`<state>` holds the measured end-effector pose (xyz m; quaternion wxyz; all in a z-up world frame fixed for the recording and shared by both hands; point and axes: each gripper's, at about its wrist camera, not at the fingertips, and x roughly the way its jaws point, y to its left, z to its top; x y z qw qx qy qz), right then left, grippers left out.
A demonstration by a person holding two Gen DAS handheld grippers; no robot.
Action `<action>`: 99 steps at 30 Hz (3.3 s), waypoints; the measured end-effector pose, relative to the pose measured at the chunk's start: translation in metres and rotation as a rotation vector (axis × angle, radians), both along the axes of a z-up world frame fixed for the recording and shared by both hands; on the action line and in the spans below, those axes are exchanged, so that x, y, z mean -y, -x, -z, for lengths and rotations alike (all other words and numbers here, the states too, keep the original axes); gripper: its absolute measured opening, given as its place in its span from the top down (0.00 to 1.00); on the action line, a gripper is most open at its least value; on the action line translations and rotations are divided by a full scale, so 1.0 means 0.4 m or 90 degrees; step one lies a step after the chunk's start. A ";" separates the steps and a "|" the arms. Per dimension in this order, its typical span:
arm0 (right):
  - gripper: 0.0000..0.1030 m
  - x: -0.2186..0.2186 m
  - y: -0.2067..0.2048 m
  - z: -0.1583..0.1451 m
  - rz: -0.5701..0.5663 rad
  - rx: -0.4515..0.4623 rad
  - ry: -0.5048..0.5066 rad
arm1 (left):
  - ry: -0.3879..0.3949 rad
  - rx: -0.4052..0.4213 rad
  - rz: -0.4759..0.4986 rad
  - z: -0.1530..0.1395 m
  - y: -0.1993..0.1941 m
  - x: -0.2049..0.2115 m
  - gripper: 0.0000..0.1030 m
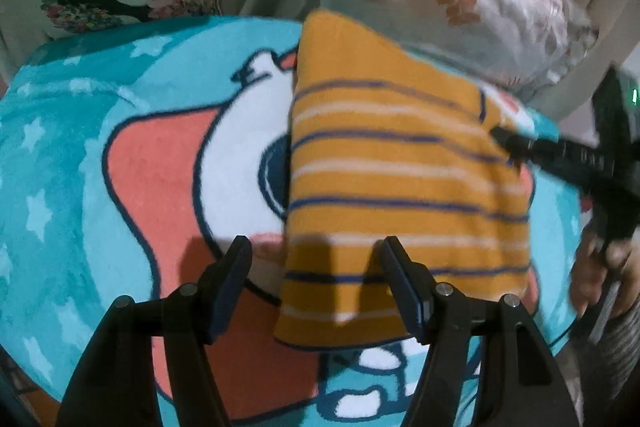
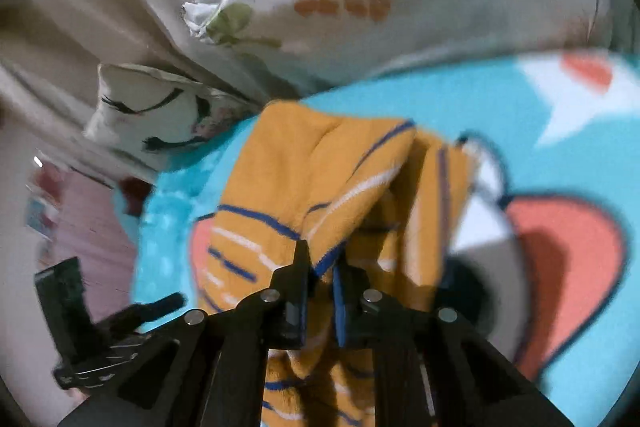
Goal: Fold small clothes
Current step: 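Press the folded sweater stack flat with the right tool, then lift the right tool away from the folded sweater and open it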
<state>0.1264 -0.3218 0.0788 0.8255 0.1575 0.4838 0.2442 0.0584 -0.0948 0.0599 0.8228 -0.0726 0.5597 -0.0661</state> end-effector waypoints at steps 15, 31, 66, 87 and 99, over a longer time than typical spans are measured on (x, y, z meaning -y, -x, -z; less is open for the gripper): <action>0.50 0.034 -0.033 0.107 0.077 -0.009 0.127 | 0.018 -0.047 -0.011 0.047 0.016 0.018 0.36; 0.50 0.024 0.056 -0.065 0.041 0.051 -0.088 | 0.038 -0.019 -0.089 -0.025 0.146 -0.031 0.36; 0.72 -0.241 -0.195 0.019 -0.090 -0.132 -0.219 | 0.064 -0.016 -0.246 -0.041 0.214 -0.223 0.35; 0.57 -0.015 0.086 0.102 -0.065 -0.139 -0.221 | -0.008 0.063 -0.226 -0.130 0.181 -0.198 0.35; 0.57 0.177 0.150 0.087 0.073 -0.073 -0.279 | -0.062 0.014 -0.219 -0.094 0.257 -0.166 0.33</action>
